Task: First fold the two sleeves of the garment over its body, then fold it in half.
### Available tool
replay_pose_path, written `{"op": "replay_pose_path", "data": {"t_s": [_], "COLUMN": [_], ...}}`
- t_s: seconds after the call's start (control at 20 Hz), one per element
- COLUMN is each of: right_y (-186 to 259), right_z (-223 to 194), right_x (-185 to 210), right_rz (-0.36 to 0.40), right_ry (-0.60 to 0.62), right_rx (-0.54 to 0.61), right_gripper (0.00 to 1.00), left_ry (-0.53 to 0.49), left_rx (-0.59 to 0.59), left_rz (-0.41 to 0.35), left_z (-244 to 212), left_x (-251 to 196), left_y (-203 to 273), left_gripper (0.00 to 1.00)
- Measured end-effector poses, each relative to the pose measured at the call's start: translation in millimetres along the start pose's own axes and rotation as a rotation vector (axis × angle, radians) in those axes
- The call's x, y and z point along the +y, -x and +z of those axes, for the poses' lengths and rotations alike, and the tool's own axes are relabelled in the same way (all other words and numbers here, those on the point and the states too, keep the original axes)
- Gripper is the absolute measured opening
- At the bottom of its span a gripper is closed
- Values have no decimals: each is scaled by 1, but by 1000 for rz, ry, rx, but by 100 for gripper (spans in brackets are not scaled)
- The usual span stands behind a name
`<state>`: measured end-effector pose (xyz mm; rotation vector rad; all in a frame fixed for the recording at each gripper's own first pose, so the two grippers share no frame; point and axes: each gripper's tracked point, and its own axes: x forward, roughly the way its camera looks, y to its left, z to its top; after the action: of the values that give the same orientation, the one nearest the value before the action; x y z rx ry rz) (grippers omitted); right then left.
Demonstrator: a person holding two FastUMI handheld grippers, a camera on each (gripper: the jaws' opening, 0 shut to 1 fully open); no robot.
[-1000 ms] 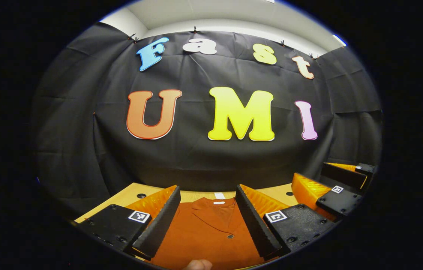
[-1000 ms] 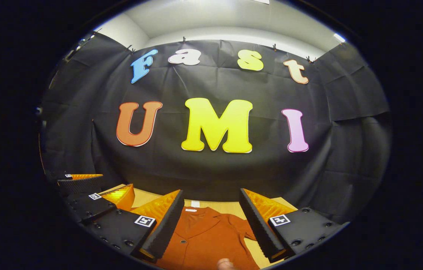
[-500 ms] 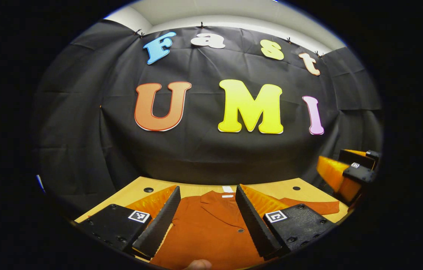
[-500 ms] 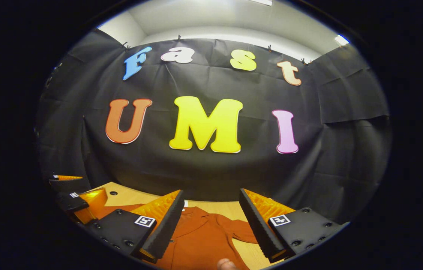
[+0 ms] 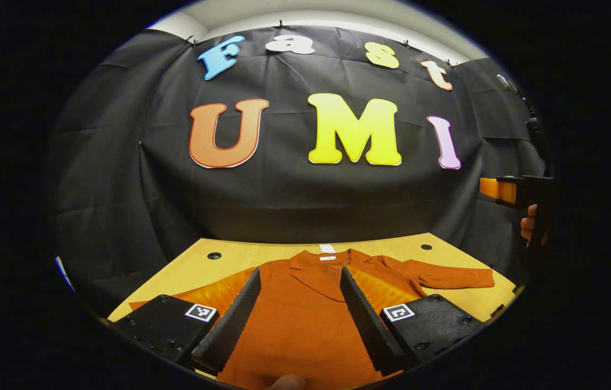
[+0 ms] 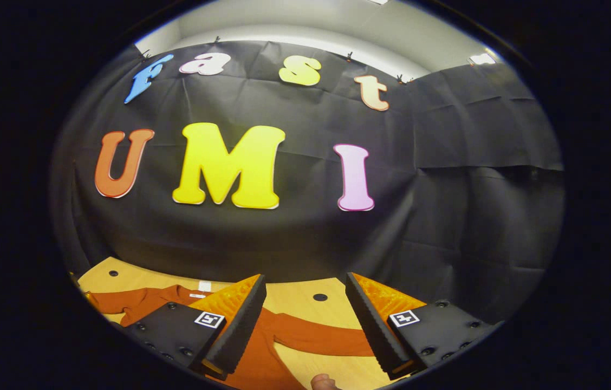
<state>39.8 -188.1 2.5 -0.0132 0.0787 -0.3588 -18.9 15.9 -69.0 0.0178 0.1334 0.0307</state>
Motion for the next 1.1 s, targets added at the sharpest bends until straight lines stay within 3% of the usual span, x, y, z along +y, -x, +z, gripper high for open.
{"op": "replay_pose_path", "data": {"t_s": [0.3, 0.4, 0.45, 0.6, 1.1], "right_y": [-51, -68, -72, -87, -106], "right_z": [-40, -63, -73, -114, -242], "right_x": [-85, -112, -125, -162, -232], "right_rz": [-149, -186, -206, -264, -295], "right_ry": [-22, -18, -21, -3, -63], "right_rx": [110, 178, 211, 341, 782], "right_gripper": [94, 94, 94, 94, 94], "left_ry": [-31, -26, -15, -3, -48], "left_rx": [-9, 0, 16, 47, 142], "left_rz": [21, 43, 53, 73, 118], "left_z": [3, -1, -5, -15, -37], "left_x": [-15, -14, -14, -20, -47], "left_y": [5, 6, 7, 10, 21], "left_gripper": [96, 100, 95, 96, 96]}}
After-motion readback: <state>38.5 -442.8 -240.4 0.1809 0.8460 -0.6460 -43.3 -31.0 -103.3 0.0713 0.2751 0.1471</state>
